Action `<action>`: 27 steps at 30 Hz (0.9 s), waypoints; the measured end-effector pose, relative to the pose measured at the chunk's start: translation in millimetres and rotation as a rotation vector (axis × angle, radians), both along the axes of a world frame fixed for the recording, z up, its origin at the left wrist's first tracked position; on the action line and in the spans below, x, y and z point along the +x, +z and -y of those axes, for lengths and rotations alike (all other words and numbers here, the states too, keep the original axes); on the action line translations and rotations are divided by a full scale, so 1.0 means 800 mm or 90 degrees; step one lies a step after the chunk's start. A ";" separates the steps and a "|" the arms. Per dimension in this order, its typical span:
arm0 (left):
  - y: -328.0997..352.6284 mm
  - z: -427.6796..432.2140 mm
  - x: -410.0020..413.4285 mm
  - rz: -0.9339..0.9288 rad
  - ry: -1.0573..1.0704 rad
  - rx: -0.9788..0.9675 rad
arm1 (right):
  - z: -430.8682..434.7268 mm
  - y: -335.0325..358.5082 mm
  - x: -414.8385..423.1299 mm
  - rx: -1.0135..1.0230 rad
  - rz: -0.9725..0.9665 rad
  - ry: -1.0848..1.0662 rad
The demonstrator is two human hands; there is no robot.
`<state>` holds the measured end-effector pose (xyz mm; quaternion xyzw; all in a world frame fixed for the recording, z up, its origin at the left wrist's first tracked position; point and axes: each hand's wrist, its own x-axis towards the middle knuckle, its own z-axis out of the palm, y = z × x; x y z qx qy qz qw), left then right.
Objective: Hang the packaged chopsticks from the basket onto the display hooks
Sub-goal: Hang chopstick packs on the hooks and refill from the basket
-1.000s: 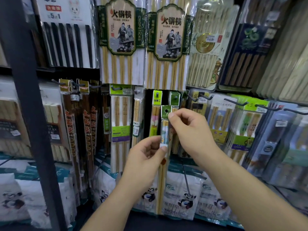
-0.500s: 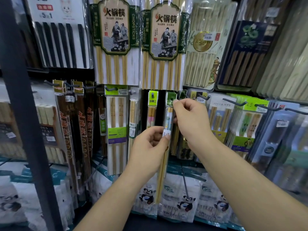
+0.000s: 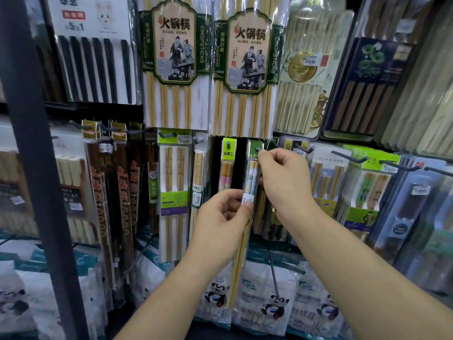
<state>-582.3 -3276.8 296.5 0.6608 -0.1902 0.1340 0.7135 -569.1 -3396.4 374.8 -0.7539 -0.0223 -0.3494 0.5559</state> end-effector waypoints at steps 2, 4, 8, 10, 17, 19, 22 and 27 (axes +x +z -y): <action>-0.001 0.000 0.001 0.000 0.003 0.000 | -0.001 -0.001 0.000 -0.002 -0.005 -0.002; -0.003 0.000 0.002 -0.005 0.005 0.007 | 0.000 -0.003 0.002 -0.006 -0.004 -0.008; -0.006 0.000 0.008 -0.016 0.012 0.037 | 0.004 -0.010 0.006 -0.020 -0.001 -0.019; -0.008 0.000 0.011 -0.012 0.023 0.065 | 0.008 -0.015 0.007 -0.031 0.001 -0.018; -0.003 -0.003 0.010 0.105 0.158 0.317 | 0.024 -0.044 0.000 -0.099 0.019 -0.003; 0.002 -0.003 0.011 0.124 0.185 0.348 | 0.031 -0.057 -0.003 -0.109 0.017 -0.002; 0.011 0.003 0.016 0.099 0.169 0.311 | 0.040 -0.078 -0.004 -0.143 -0.023 0.002; 0.031 0.026 0.031 -0.031 0.049 0.173 | 0.040 -0.106 -0.001 -0.226 -0.103 0.129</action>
